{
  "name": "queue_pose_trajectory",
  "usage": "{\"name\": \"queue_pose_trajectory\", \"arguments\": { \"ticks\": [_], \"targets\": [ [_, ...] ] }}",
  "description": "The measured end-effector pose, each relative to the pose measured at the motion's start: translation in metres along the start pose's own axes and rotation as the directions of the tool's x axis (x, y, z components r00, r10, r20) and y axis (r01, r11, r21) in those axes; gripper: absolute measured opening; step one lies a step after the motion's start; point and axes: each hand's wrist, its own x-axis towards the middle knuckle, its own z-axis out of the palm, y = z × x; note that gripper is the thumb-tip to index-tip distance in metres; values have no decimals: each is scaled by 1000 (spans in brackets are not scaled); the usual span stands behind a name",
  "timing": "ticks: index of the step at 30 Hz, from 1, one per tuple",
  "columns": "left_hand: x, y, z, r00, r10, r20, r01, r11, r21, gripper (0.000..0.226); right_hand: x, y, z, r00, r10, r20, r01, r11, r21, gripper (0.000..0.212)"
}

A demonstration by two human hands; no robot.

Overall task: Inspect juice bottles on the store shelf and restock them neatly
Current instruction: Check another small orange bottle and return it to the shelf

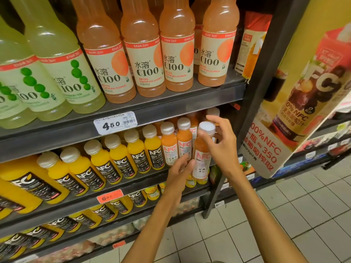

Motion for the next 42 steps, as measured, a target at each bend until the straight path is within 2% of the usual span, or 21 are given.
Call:
{"name": "queue_pose_trajectory", "arguments": {
  "ticks": [1, 3, 7, 9, 10, 12, 14, 17, 19, 21, 23, 26, 28, 30, 32, 34, 36, 37, 39, 42],
  "targets": [
    [-4, 1, 0, 999, 1, 47, -2, 1000, 5, 54, 0, -8, -1, 999, 34, 7, -35, 998, 59, 35],
    [-13, 5, 0, 992, -6, 123, 2, 999, 32, 50, -2, -20, -3, 993, 114, 20, -116, 975, 190, 35],
    [-28, 12, -3, 988, -9, 153, 4, 999, 32, 48, -5, -34, -3, 968, 246, 50, -244, 873, 422, 43],
    [-34, 15, -6, 986, -21, 165, 19, 1000, 15, 50, -5, -37, -2, 944, 300, 133, -327, 819, 472, 48],
    [-37, 16, -7, 985, -40, 170, 40, 999, 2, 57, -5, -37, -1, 921, 335, 200, -389, 763, 516, 49],
    [-41, 15, -9, 980, -109, 169, 114, 993, -19, 73, -4, -39, 1, 856, 379, 352, -516, 582, 628, 50],
    [-46, 15, -11, 971, -130, 202, 138, 990, -23, 71, -5, -43, 2, 816, 368, 446, -578, 477, 663, 43],
    [-51, 18, -13, 978, -123, 171, 119, 992, 31, 66, -6, -47, 5, 830, 364, 424, -558, 547, 624, 37],
    [-53, 24, -12, 987, -120, 110, 113, 991, 72, 71, -6, -50, 6, 839, 375, 395, -544, 611, 576, 42],
    [-53, 33, -11, 991, -110, 76, 103, 991, 83, 75, -6, -53, 5, 828, 385, 407, -559, 616, 555, 51],
    [-54, 38, -14, 992, -89, 92, 87, 996, 26, 75, -4, -56, 2, 812, 367, 455, -582, 569, 580, 59],
    [-58, 42, -20, 961, -123, 249, 160, 978, -137, 78, 0, -60, 0, 804, 287, 521, -590, 495, 638, 53],
    [-60, 41, -19, 931, -154, 331, 209, 968, -136, 75, 0, -61, 2, 783, 240, 574, -620, 374, 690, 47],
    [-60, 39, -14, 932, -167, 321, 213, 970, -115, 74, 0, -60, 4, 780, 219, 586, -624, 342, 703, 36],
    [-58, 42, -7, 971, -161, 178, 172, 984, -47, 71, 1, -60, 5, 802, 264, 535, -594, 448, 668, 31],
    [-58, 47, -3, 993, -102, 65, 97, 992, 79, 59, 1, -60, 5, 837, 327, 440, -545, 573, 612, 33],
    [-60, 49, 1, 998, -34, 49, 26, 989, 146, 55, 2, -59, 5, 839, 370, 400, -544, 599, 588, 40],
    [-61, 48, 0, 998, -18, 56, 10, 990, 143, 64, 2, -59, 5, 827, 387, 409, -563, 592, 577, 46],
    [-63, 46, -4, 991, -53, 125, 52, 999, 12, 83, 4, -59, 4, 795, 408, 449, -606, 576, 550, 58],
    [-69, 41, -13, 934, -74, 348, 168, 954, -248, 76, 1, -60, 5, 768, 327, 551, -638, 458, 619, 55]
  ]
}}
